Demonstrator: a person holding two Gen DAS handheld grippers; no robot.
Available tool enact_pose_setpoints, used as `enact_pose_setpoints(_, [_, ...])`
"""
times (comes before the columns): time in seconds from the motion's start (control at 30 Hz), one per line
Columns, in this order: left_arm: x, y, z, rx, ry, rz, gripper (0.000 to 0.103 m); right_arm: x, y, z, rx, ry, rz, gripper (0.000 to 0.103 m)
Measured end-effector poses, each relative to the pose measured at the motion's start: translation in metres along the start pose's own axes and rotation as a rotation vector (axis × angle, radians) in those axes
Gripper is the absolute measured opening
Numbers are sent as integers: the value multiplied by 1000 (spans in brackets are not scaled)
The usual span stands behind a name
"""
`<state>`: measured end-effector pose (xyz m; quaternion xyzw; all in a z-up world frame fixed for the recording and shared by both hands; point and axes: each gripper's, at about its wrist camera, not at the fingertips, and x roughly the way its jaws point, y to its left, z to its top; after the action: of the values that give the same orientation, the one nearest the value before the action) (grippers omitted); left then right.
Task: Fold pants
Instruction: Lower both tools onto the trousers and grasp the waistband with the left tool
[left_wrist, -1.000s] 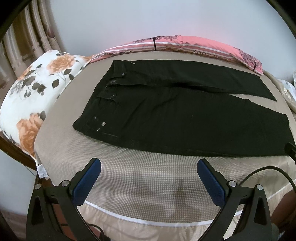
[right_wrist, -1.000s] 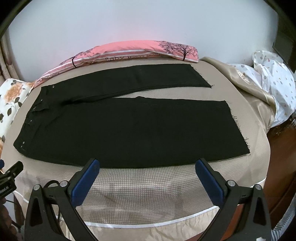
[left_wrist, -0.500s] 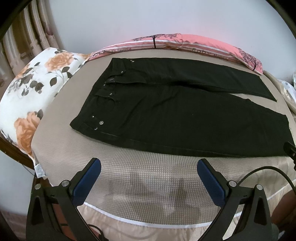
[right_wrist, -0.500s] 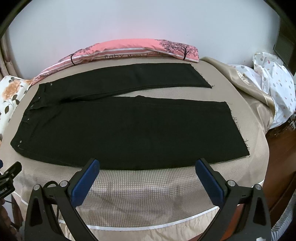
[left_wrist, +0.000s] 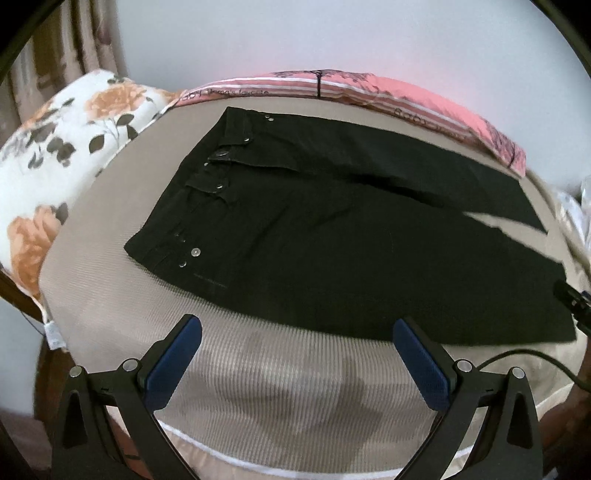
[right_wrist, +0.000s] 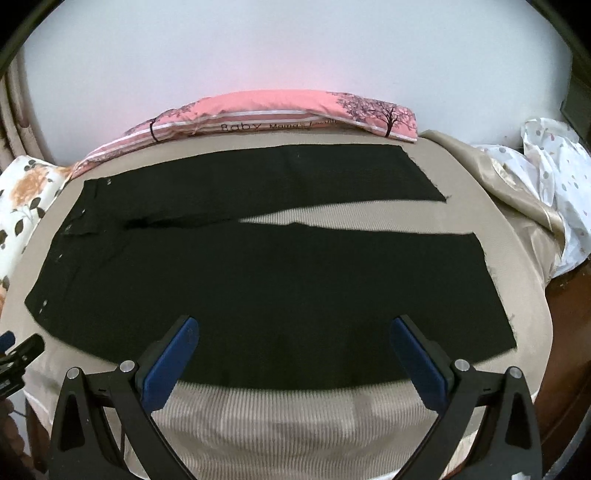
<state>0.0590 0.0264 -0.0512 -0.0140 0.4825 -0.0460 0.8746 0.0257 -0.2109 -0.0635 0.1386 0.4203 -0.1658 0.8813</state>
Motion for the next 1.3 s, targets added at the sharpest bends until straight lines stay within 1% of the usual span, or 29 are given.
enact_pose_setpoints(0.07, [4,8,9,-25,5,-17,103,7,0,10,10,-4,17,103])
enact_pose_setpoints(0.13, [8,18,19,-45,4,-22,103,14,0,21,12,-28,47,103])
enact_pose_setpoints(0.2, [12,27,32,-50,10,-40,103,26,6,35,-20,-34,84,103])
enact_pose_setpoints(0.27, [20,41,53,-55,35,-49,103,35,10,44,-26,-21,119,103])
enact_pose_setpoints(0.3, [22,46,60,-67,40,-59,103,41,12,51,-19,-20,151,103])
enact_pose_setpoints(0.37, [30,65,85,-111,39,-80,103,48,14,60,-10,-20,191,103])
enact_pose_setpoints(0.4, [32,71,94,-121,37,-79,103,54,17,66,-5,-15,222,103])
enact_pose_setpoints(0.43, [37,79,109,-135,26,-80,103,60,19,72,-2,-16,250,103])
enact_pose_setpoints(0.5, [46,91,133,-132,0,-79,103,70,25,81,5,-19,277,103])
enact_pose_setpoints(0.57, [54,103,154,-136,-37,-61,103,84,32,92,6,-7,282,103])
enact_pose_setpoints(0.63, [71,116,179,-132,-57,-64,102,94,35,100,22,2,289,103])
enact_pose_setpoints(0.67, [78,121,188,-131,-55,-83,101,101,39,105,28,10,289,103])
enact_pose_setpoints(0.7, [88,127,199,-125,-47,-110,95,109,42,109,34,18,288,103])
enact_pose_setpoints(0.73, [98,132,208,-127,-42,-126,85,116,46,112,37,25,283,103])
enact_pose_setpoints(0.77, [111,139,221,-134,-36,-141,81,120,47,114,38,29,280,103])
enact_pose_setpoints(0.83, [131,150,237,-158,-32,-178,69,131,53,117,29,42,268,103])
enact_pose_setpoints(0.87, [140,154,243,-170,-24,-199,65,138,57,119,20,52,262,103])
enact_pose_setpoints(0.9, [147,156,247,-177,-13,-214,63,144,58,121,20,59,260,103])
enact_pose_setpoints(0.97, [170,166,260,-211,13,-310,59,156,63,126,18,78,256,103])
enact_pose_setpoints(1.0, [175,167,263,-221,19,-334,57,162,65,129,18,82,253,103])
enact_pose_setpoints(1.03, [187,171,268,-237,33,-380,55,168,67,132,20,85,247,103])
enact_pose_setpoints(1.07, [193,172,270,-244,39,-399,53,174,68,134,22,86,241,103])
enact_pose_setpoints(1.13, [211,178,275,-270,53,-419,44,182,71,139,27,85,235,103])
enact_pose_setpoints(1.2, [224,182,280,-285,72,-455,42,191,75,144,30,89,232,103])
enact_pose_setpoints(1.3, [238,187,286,-293,90,-476,42,201,83,149,24,88,239,103])
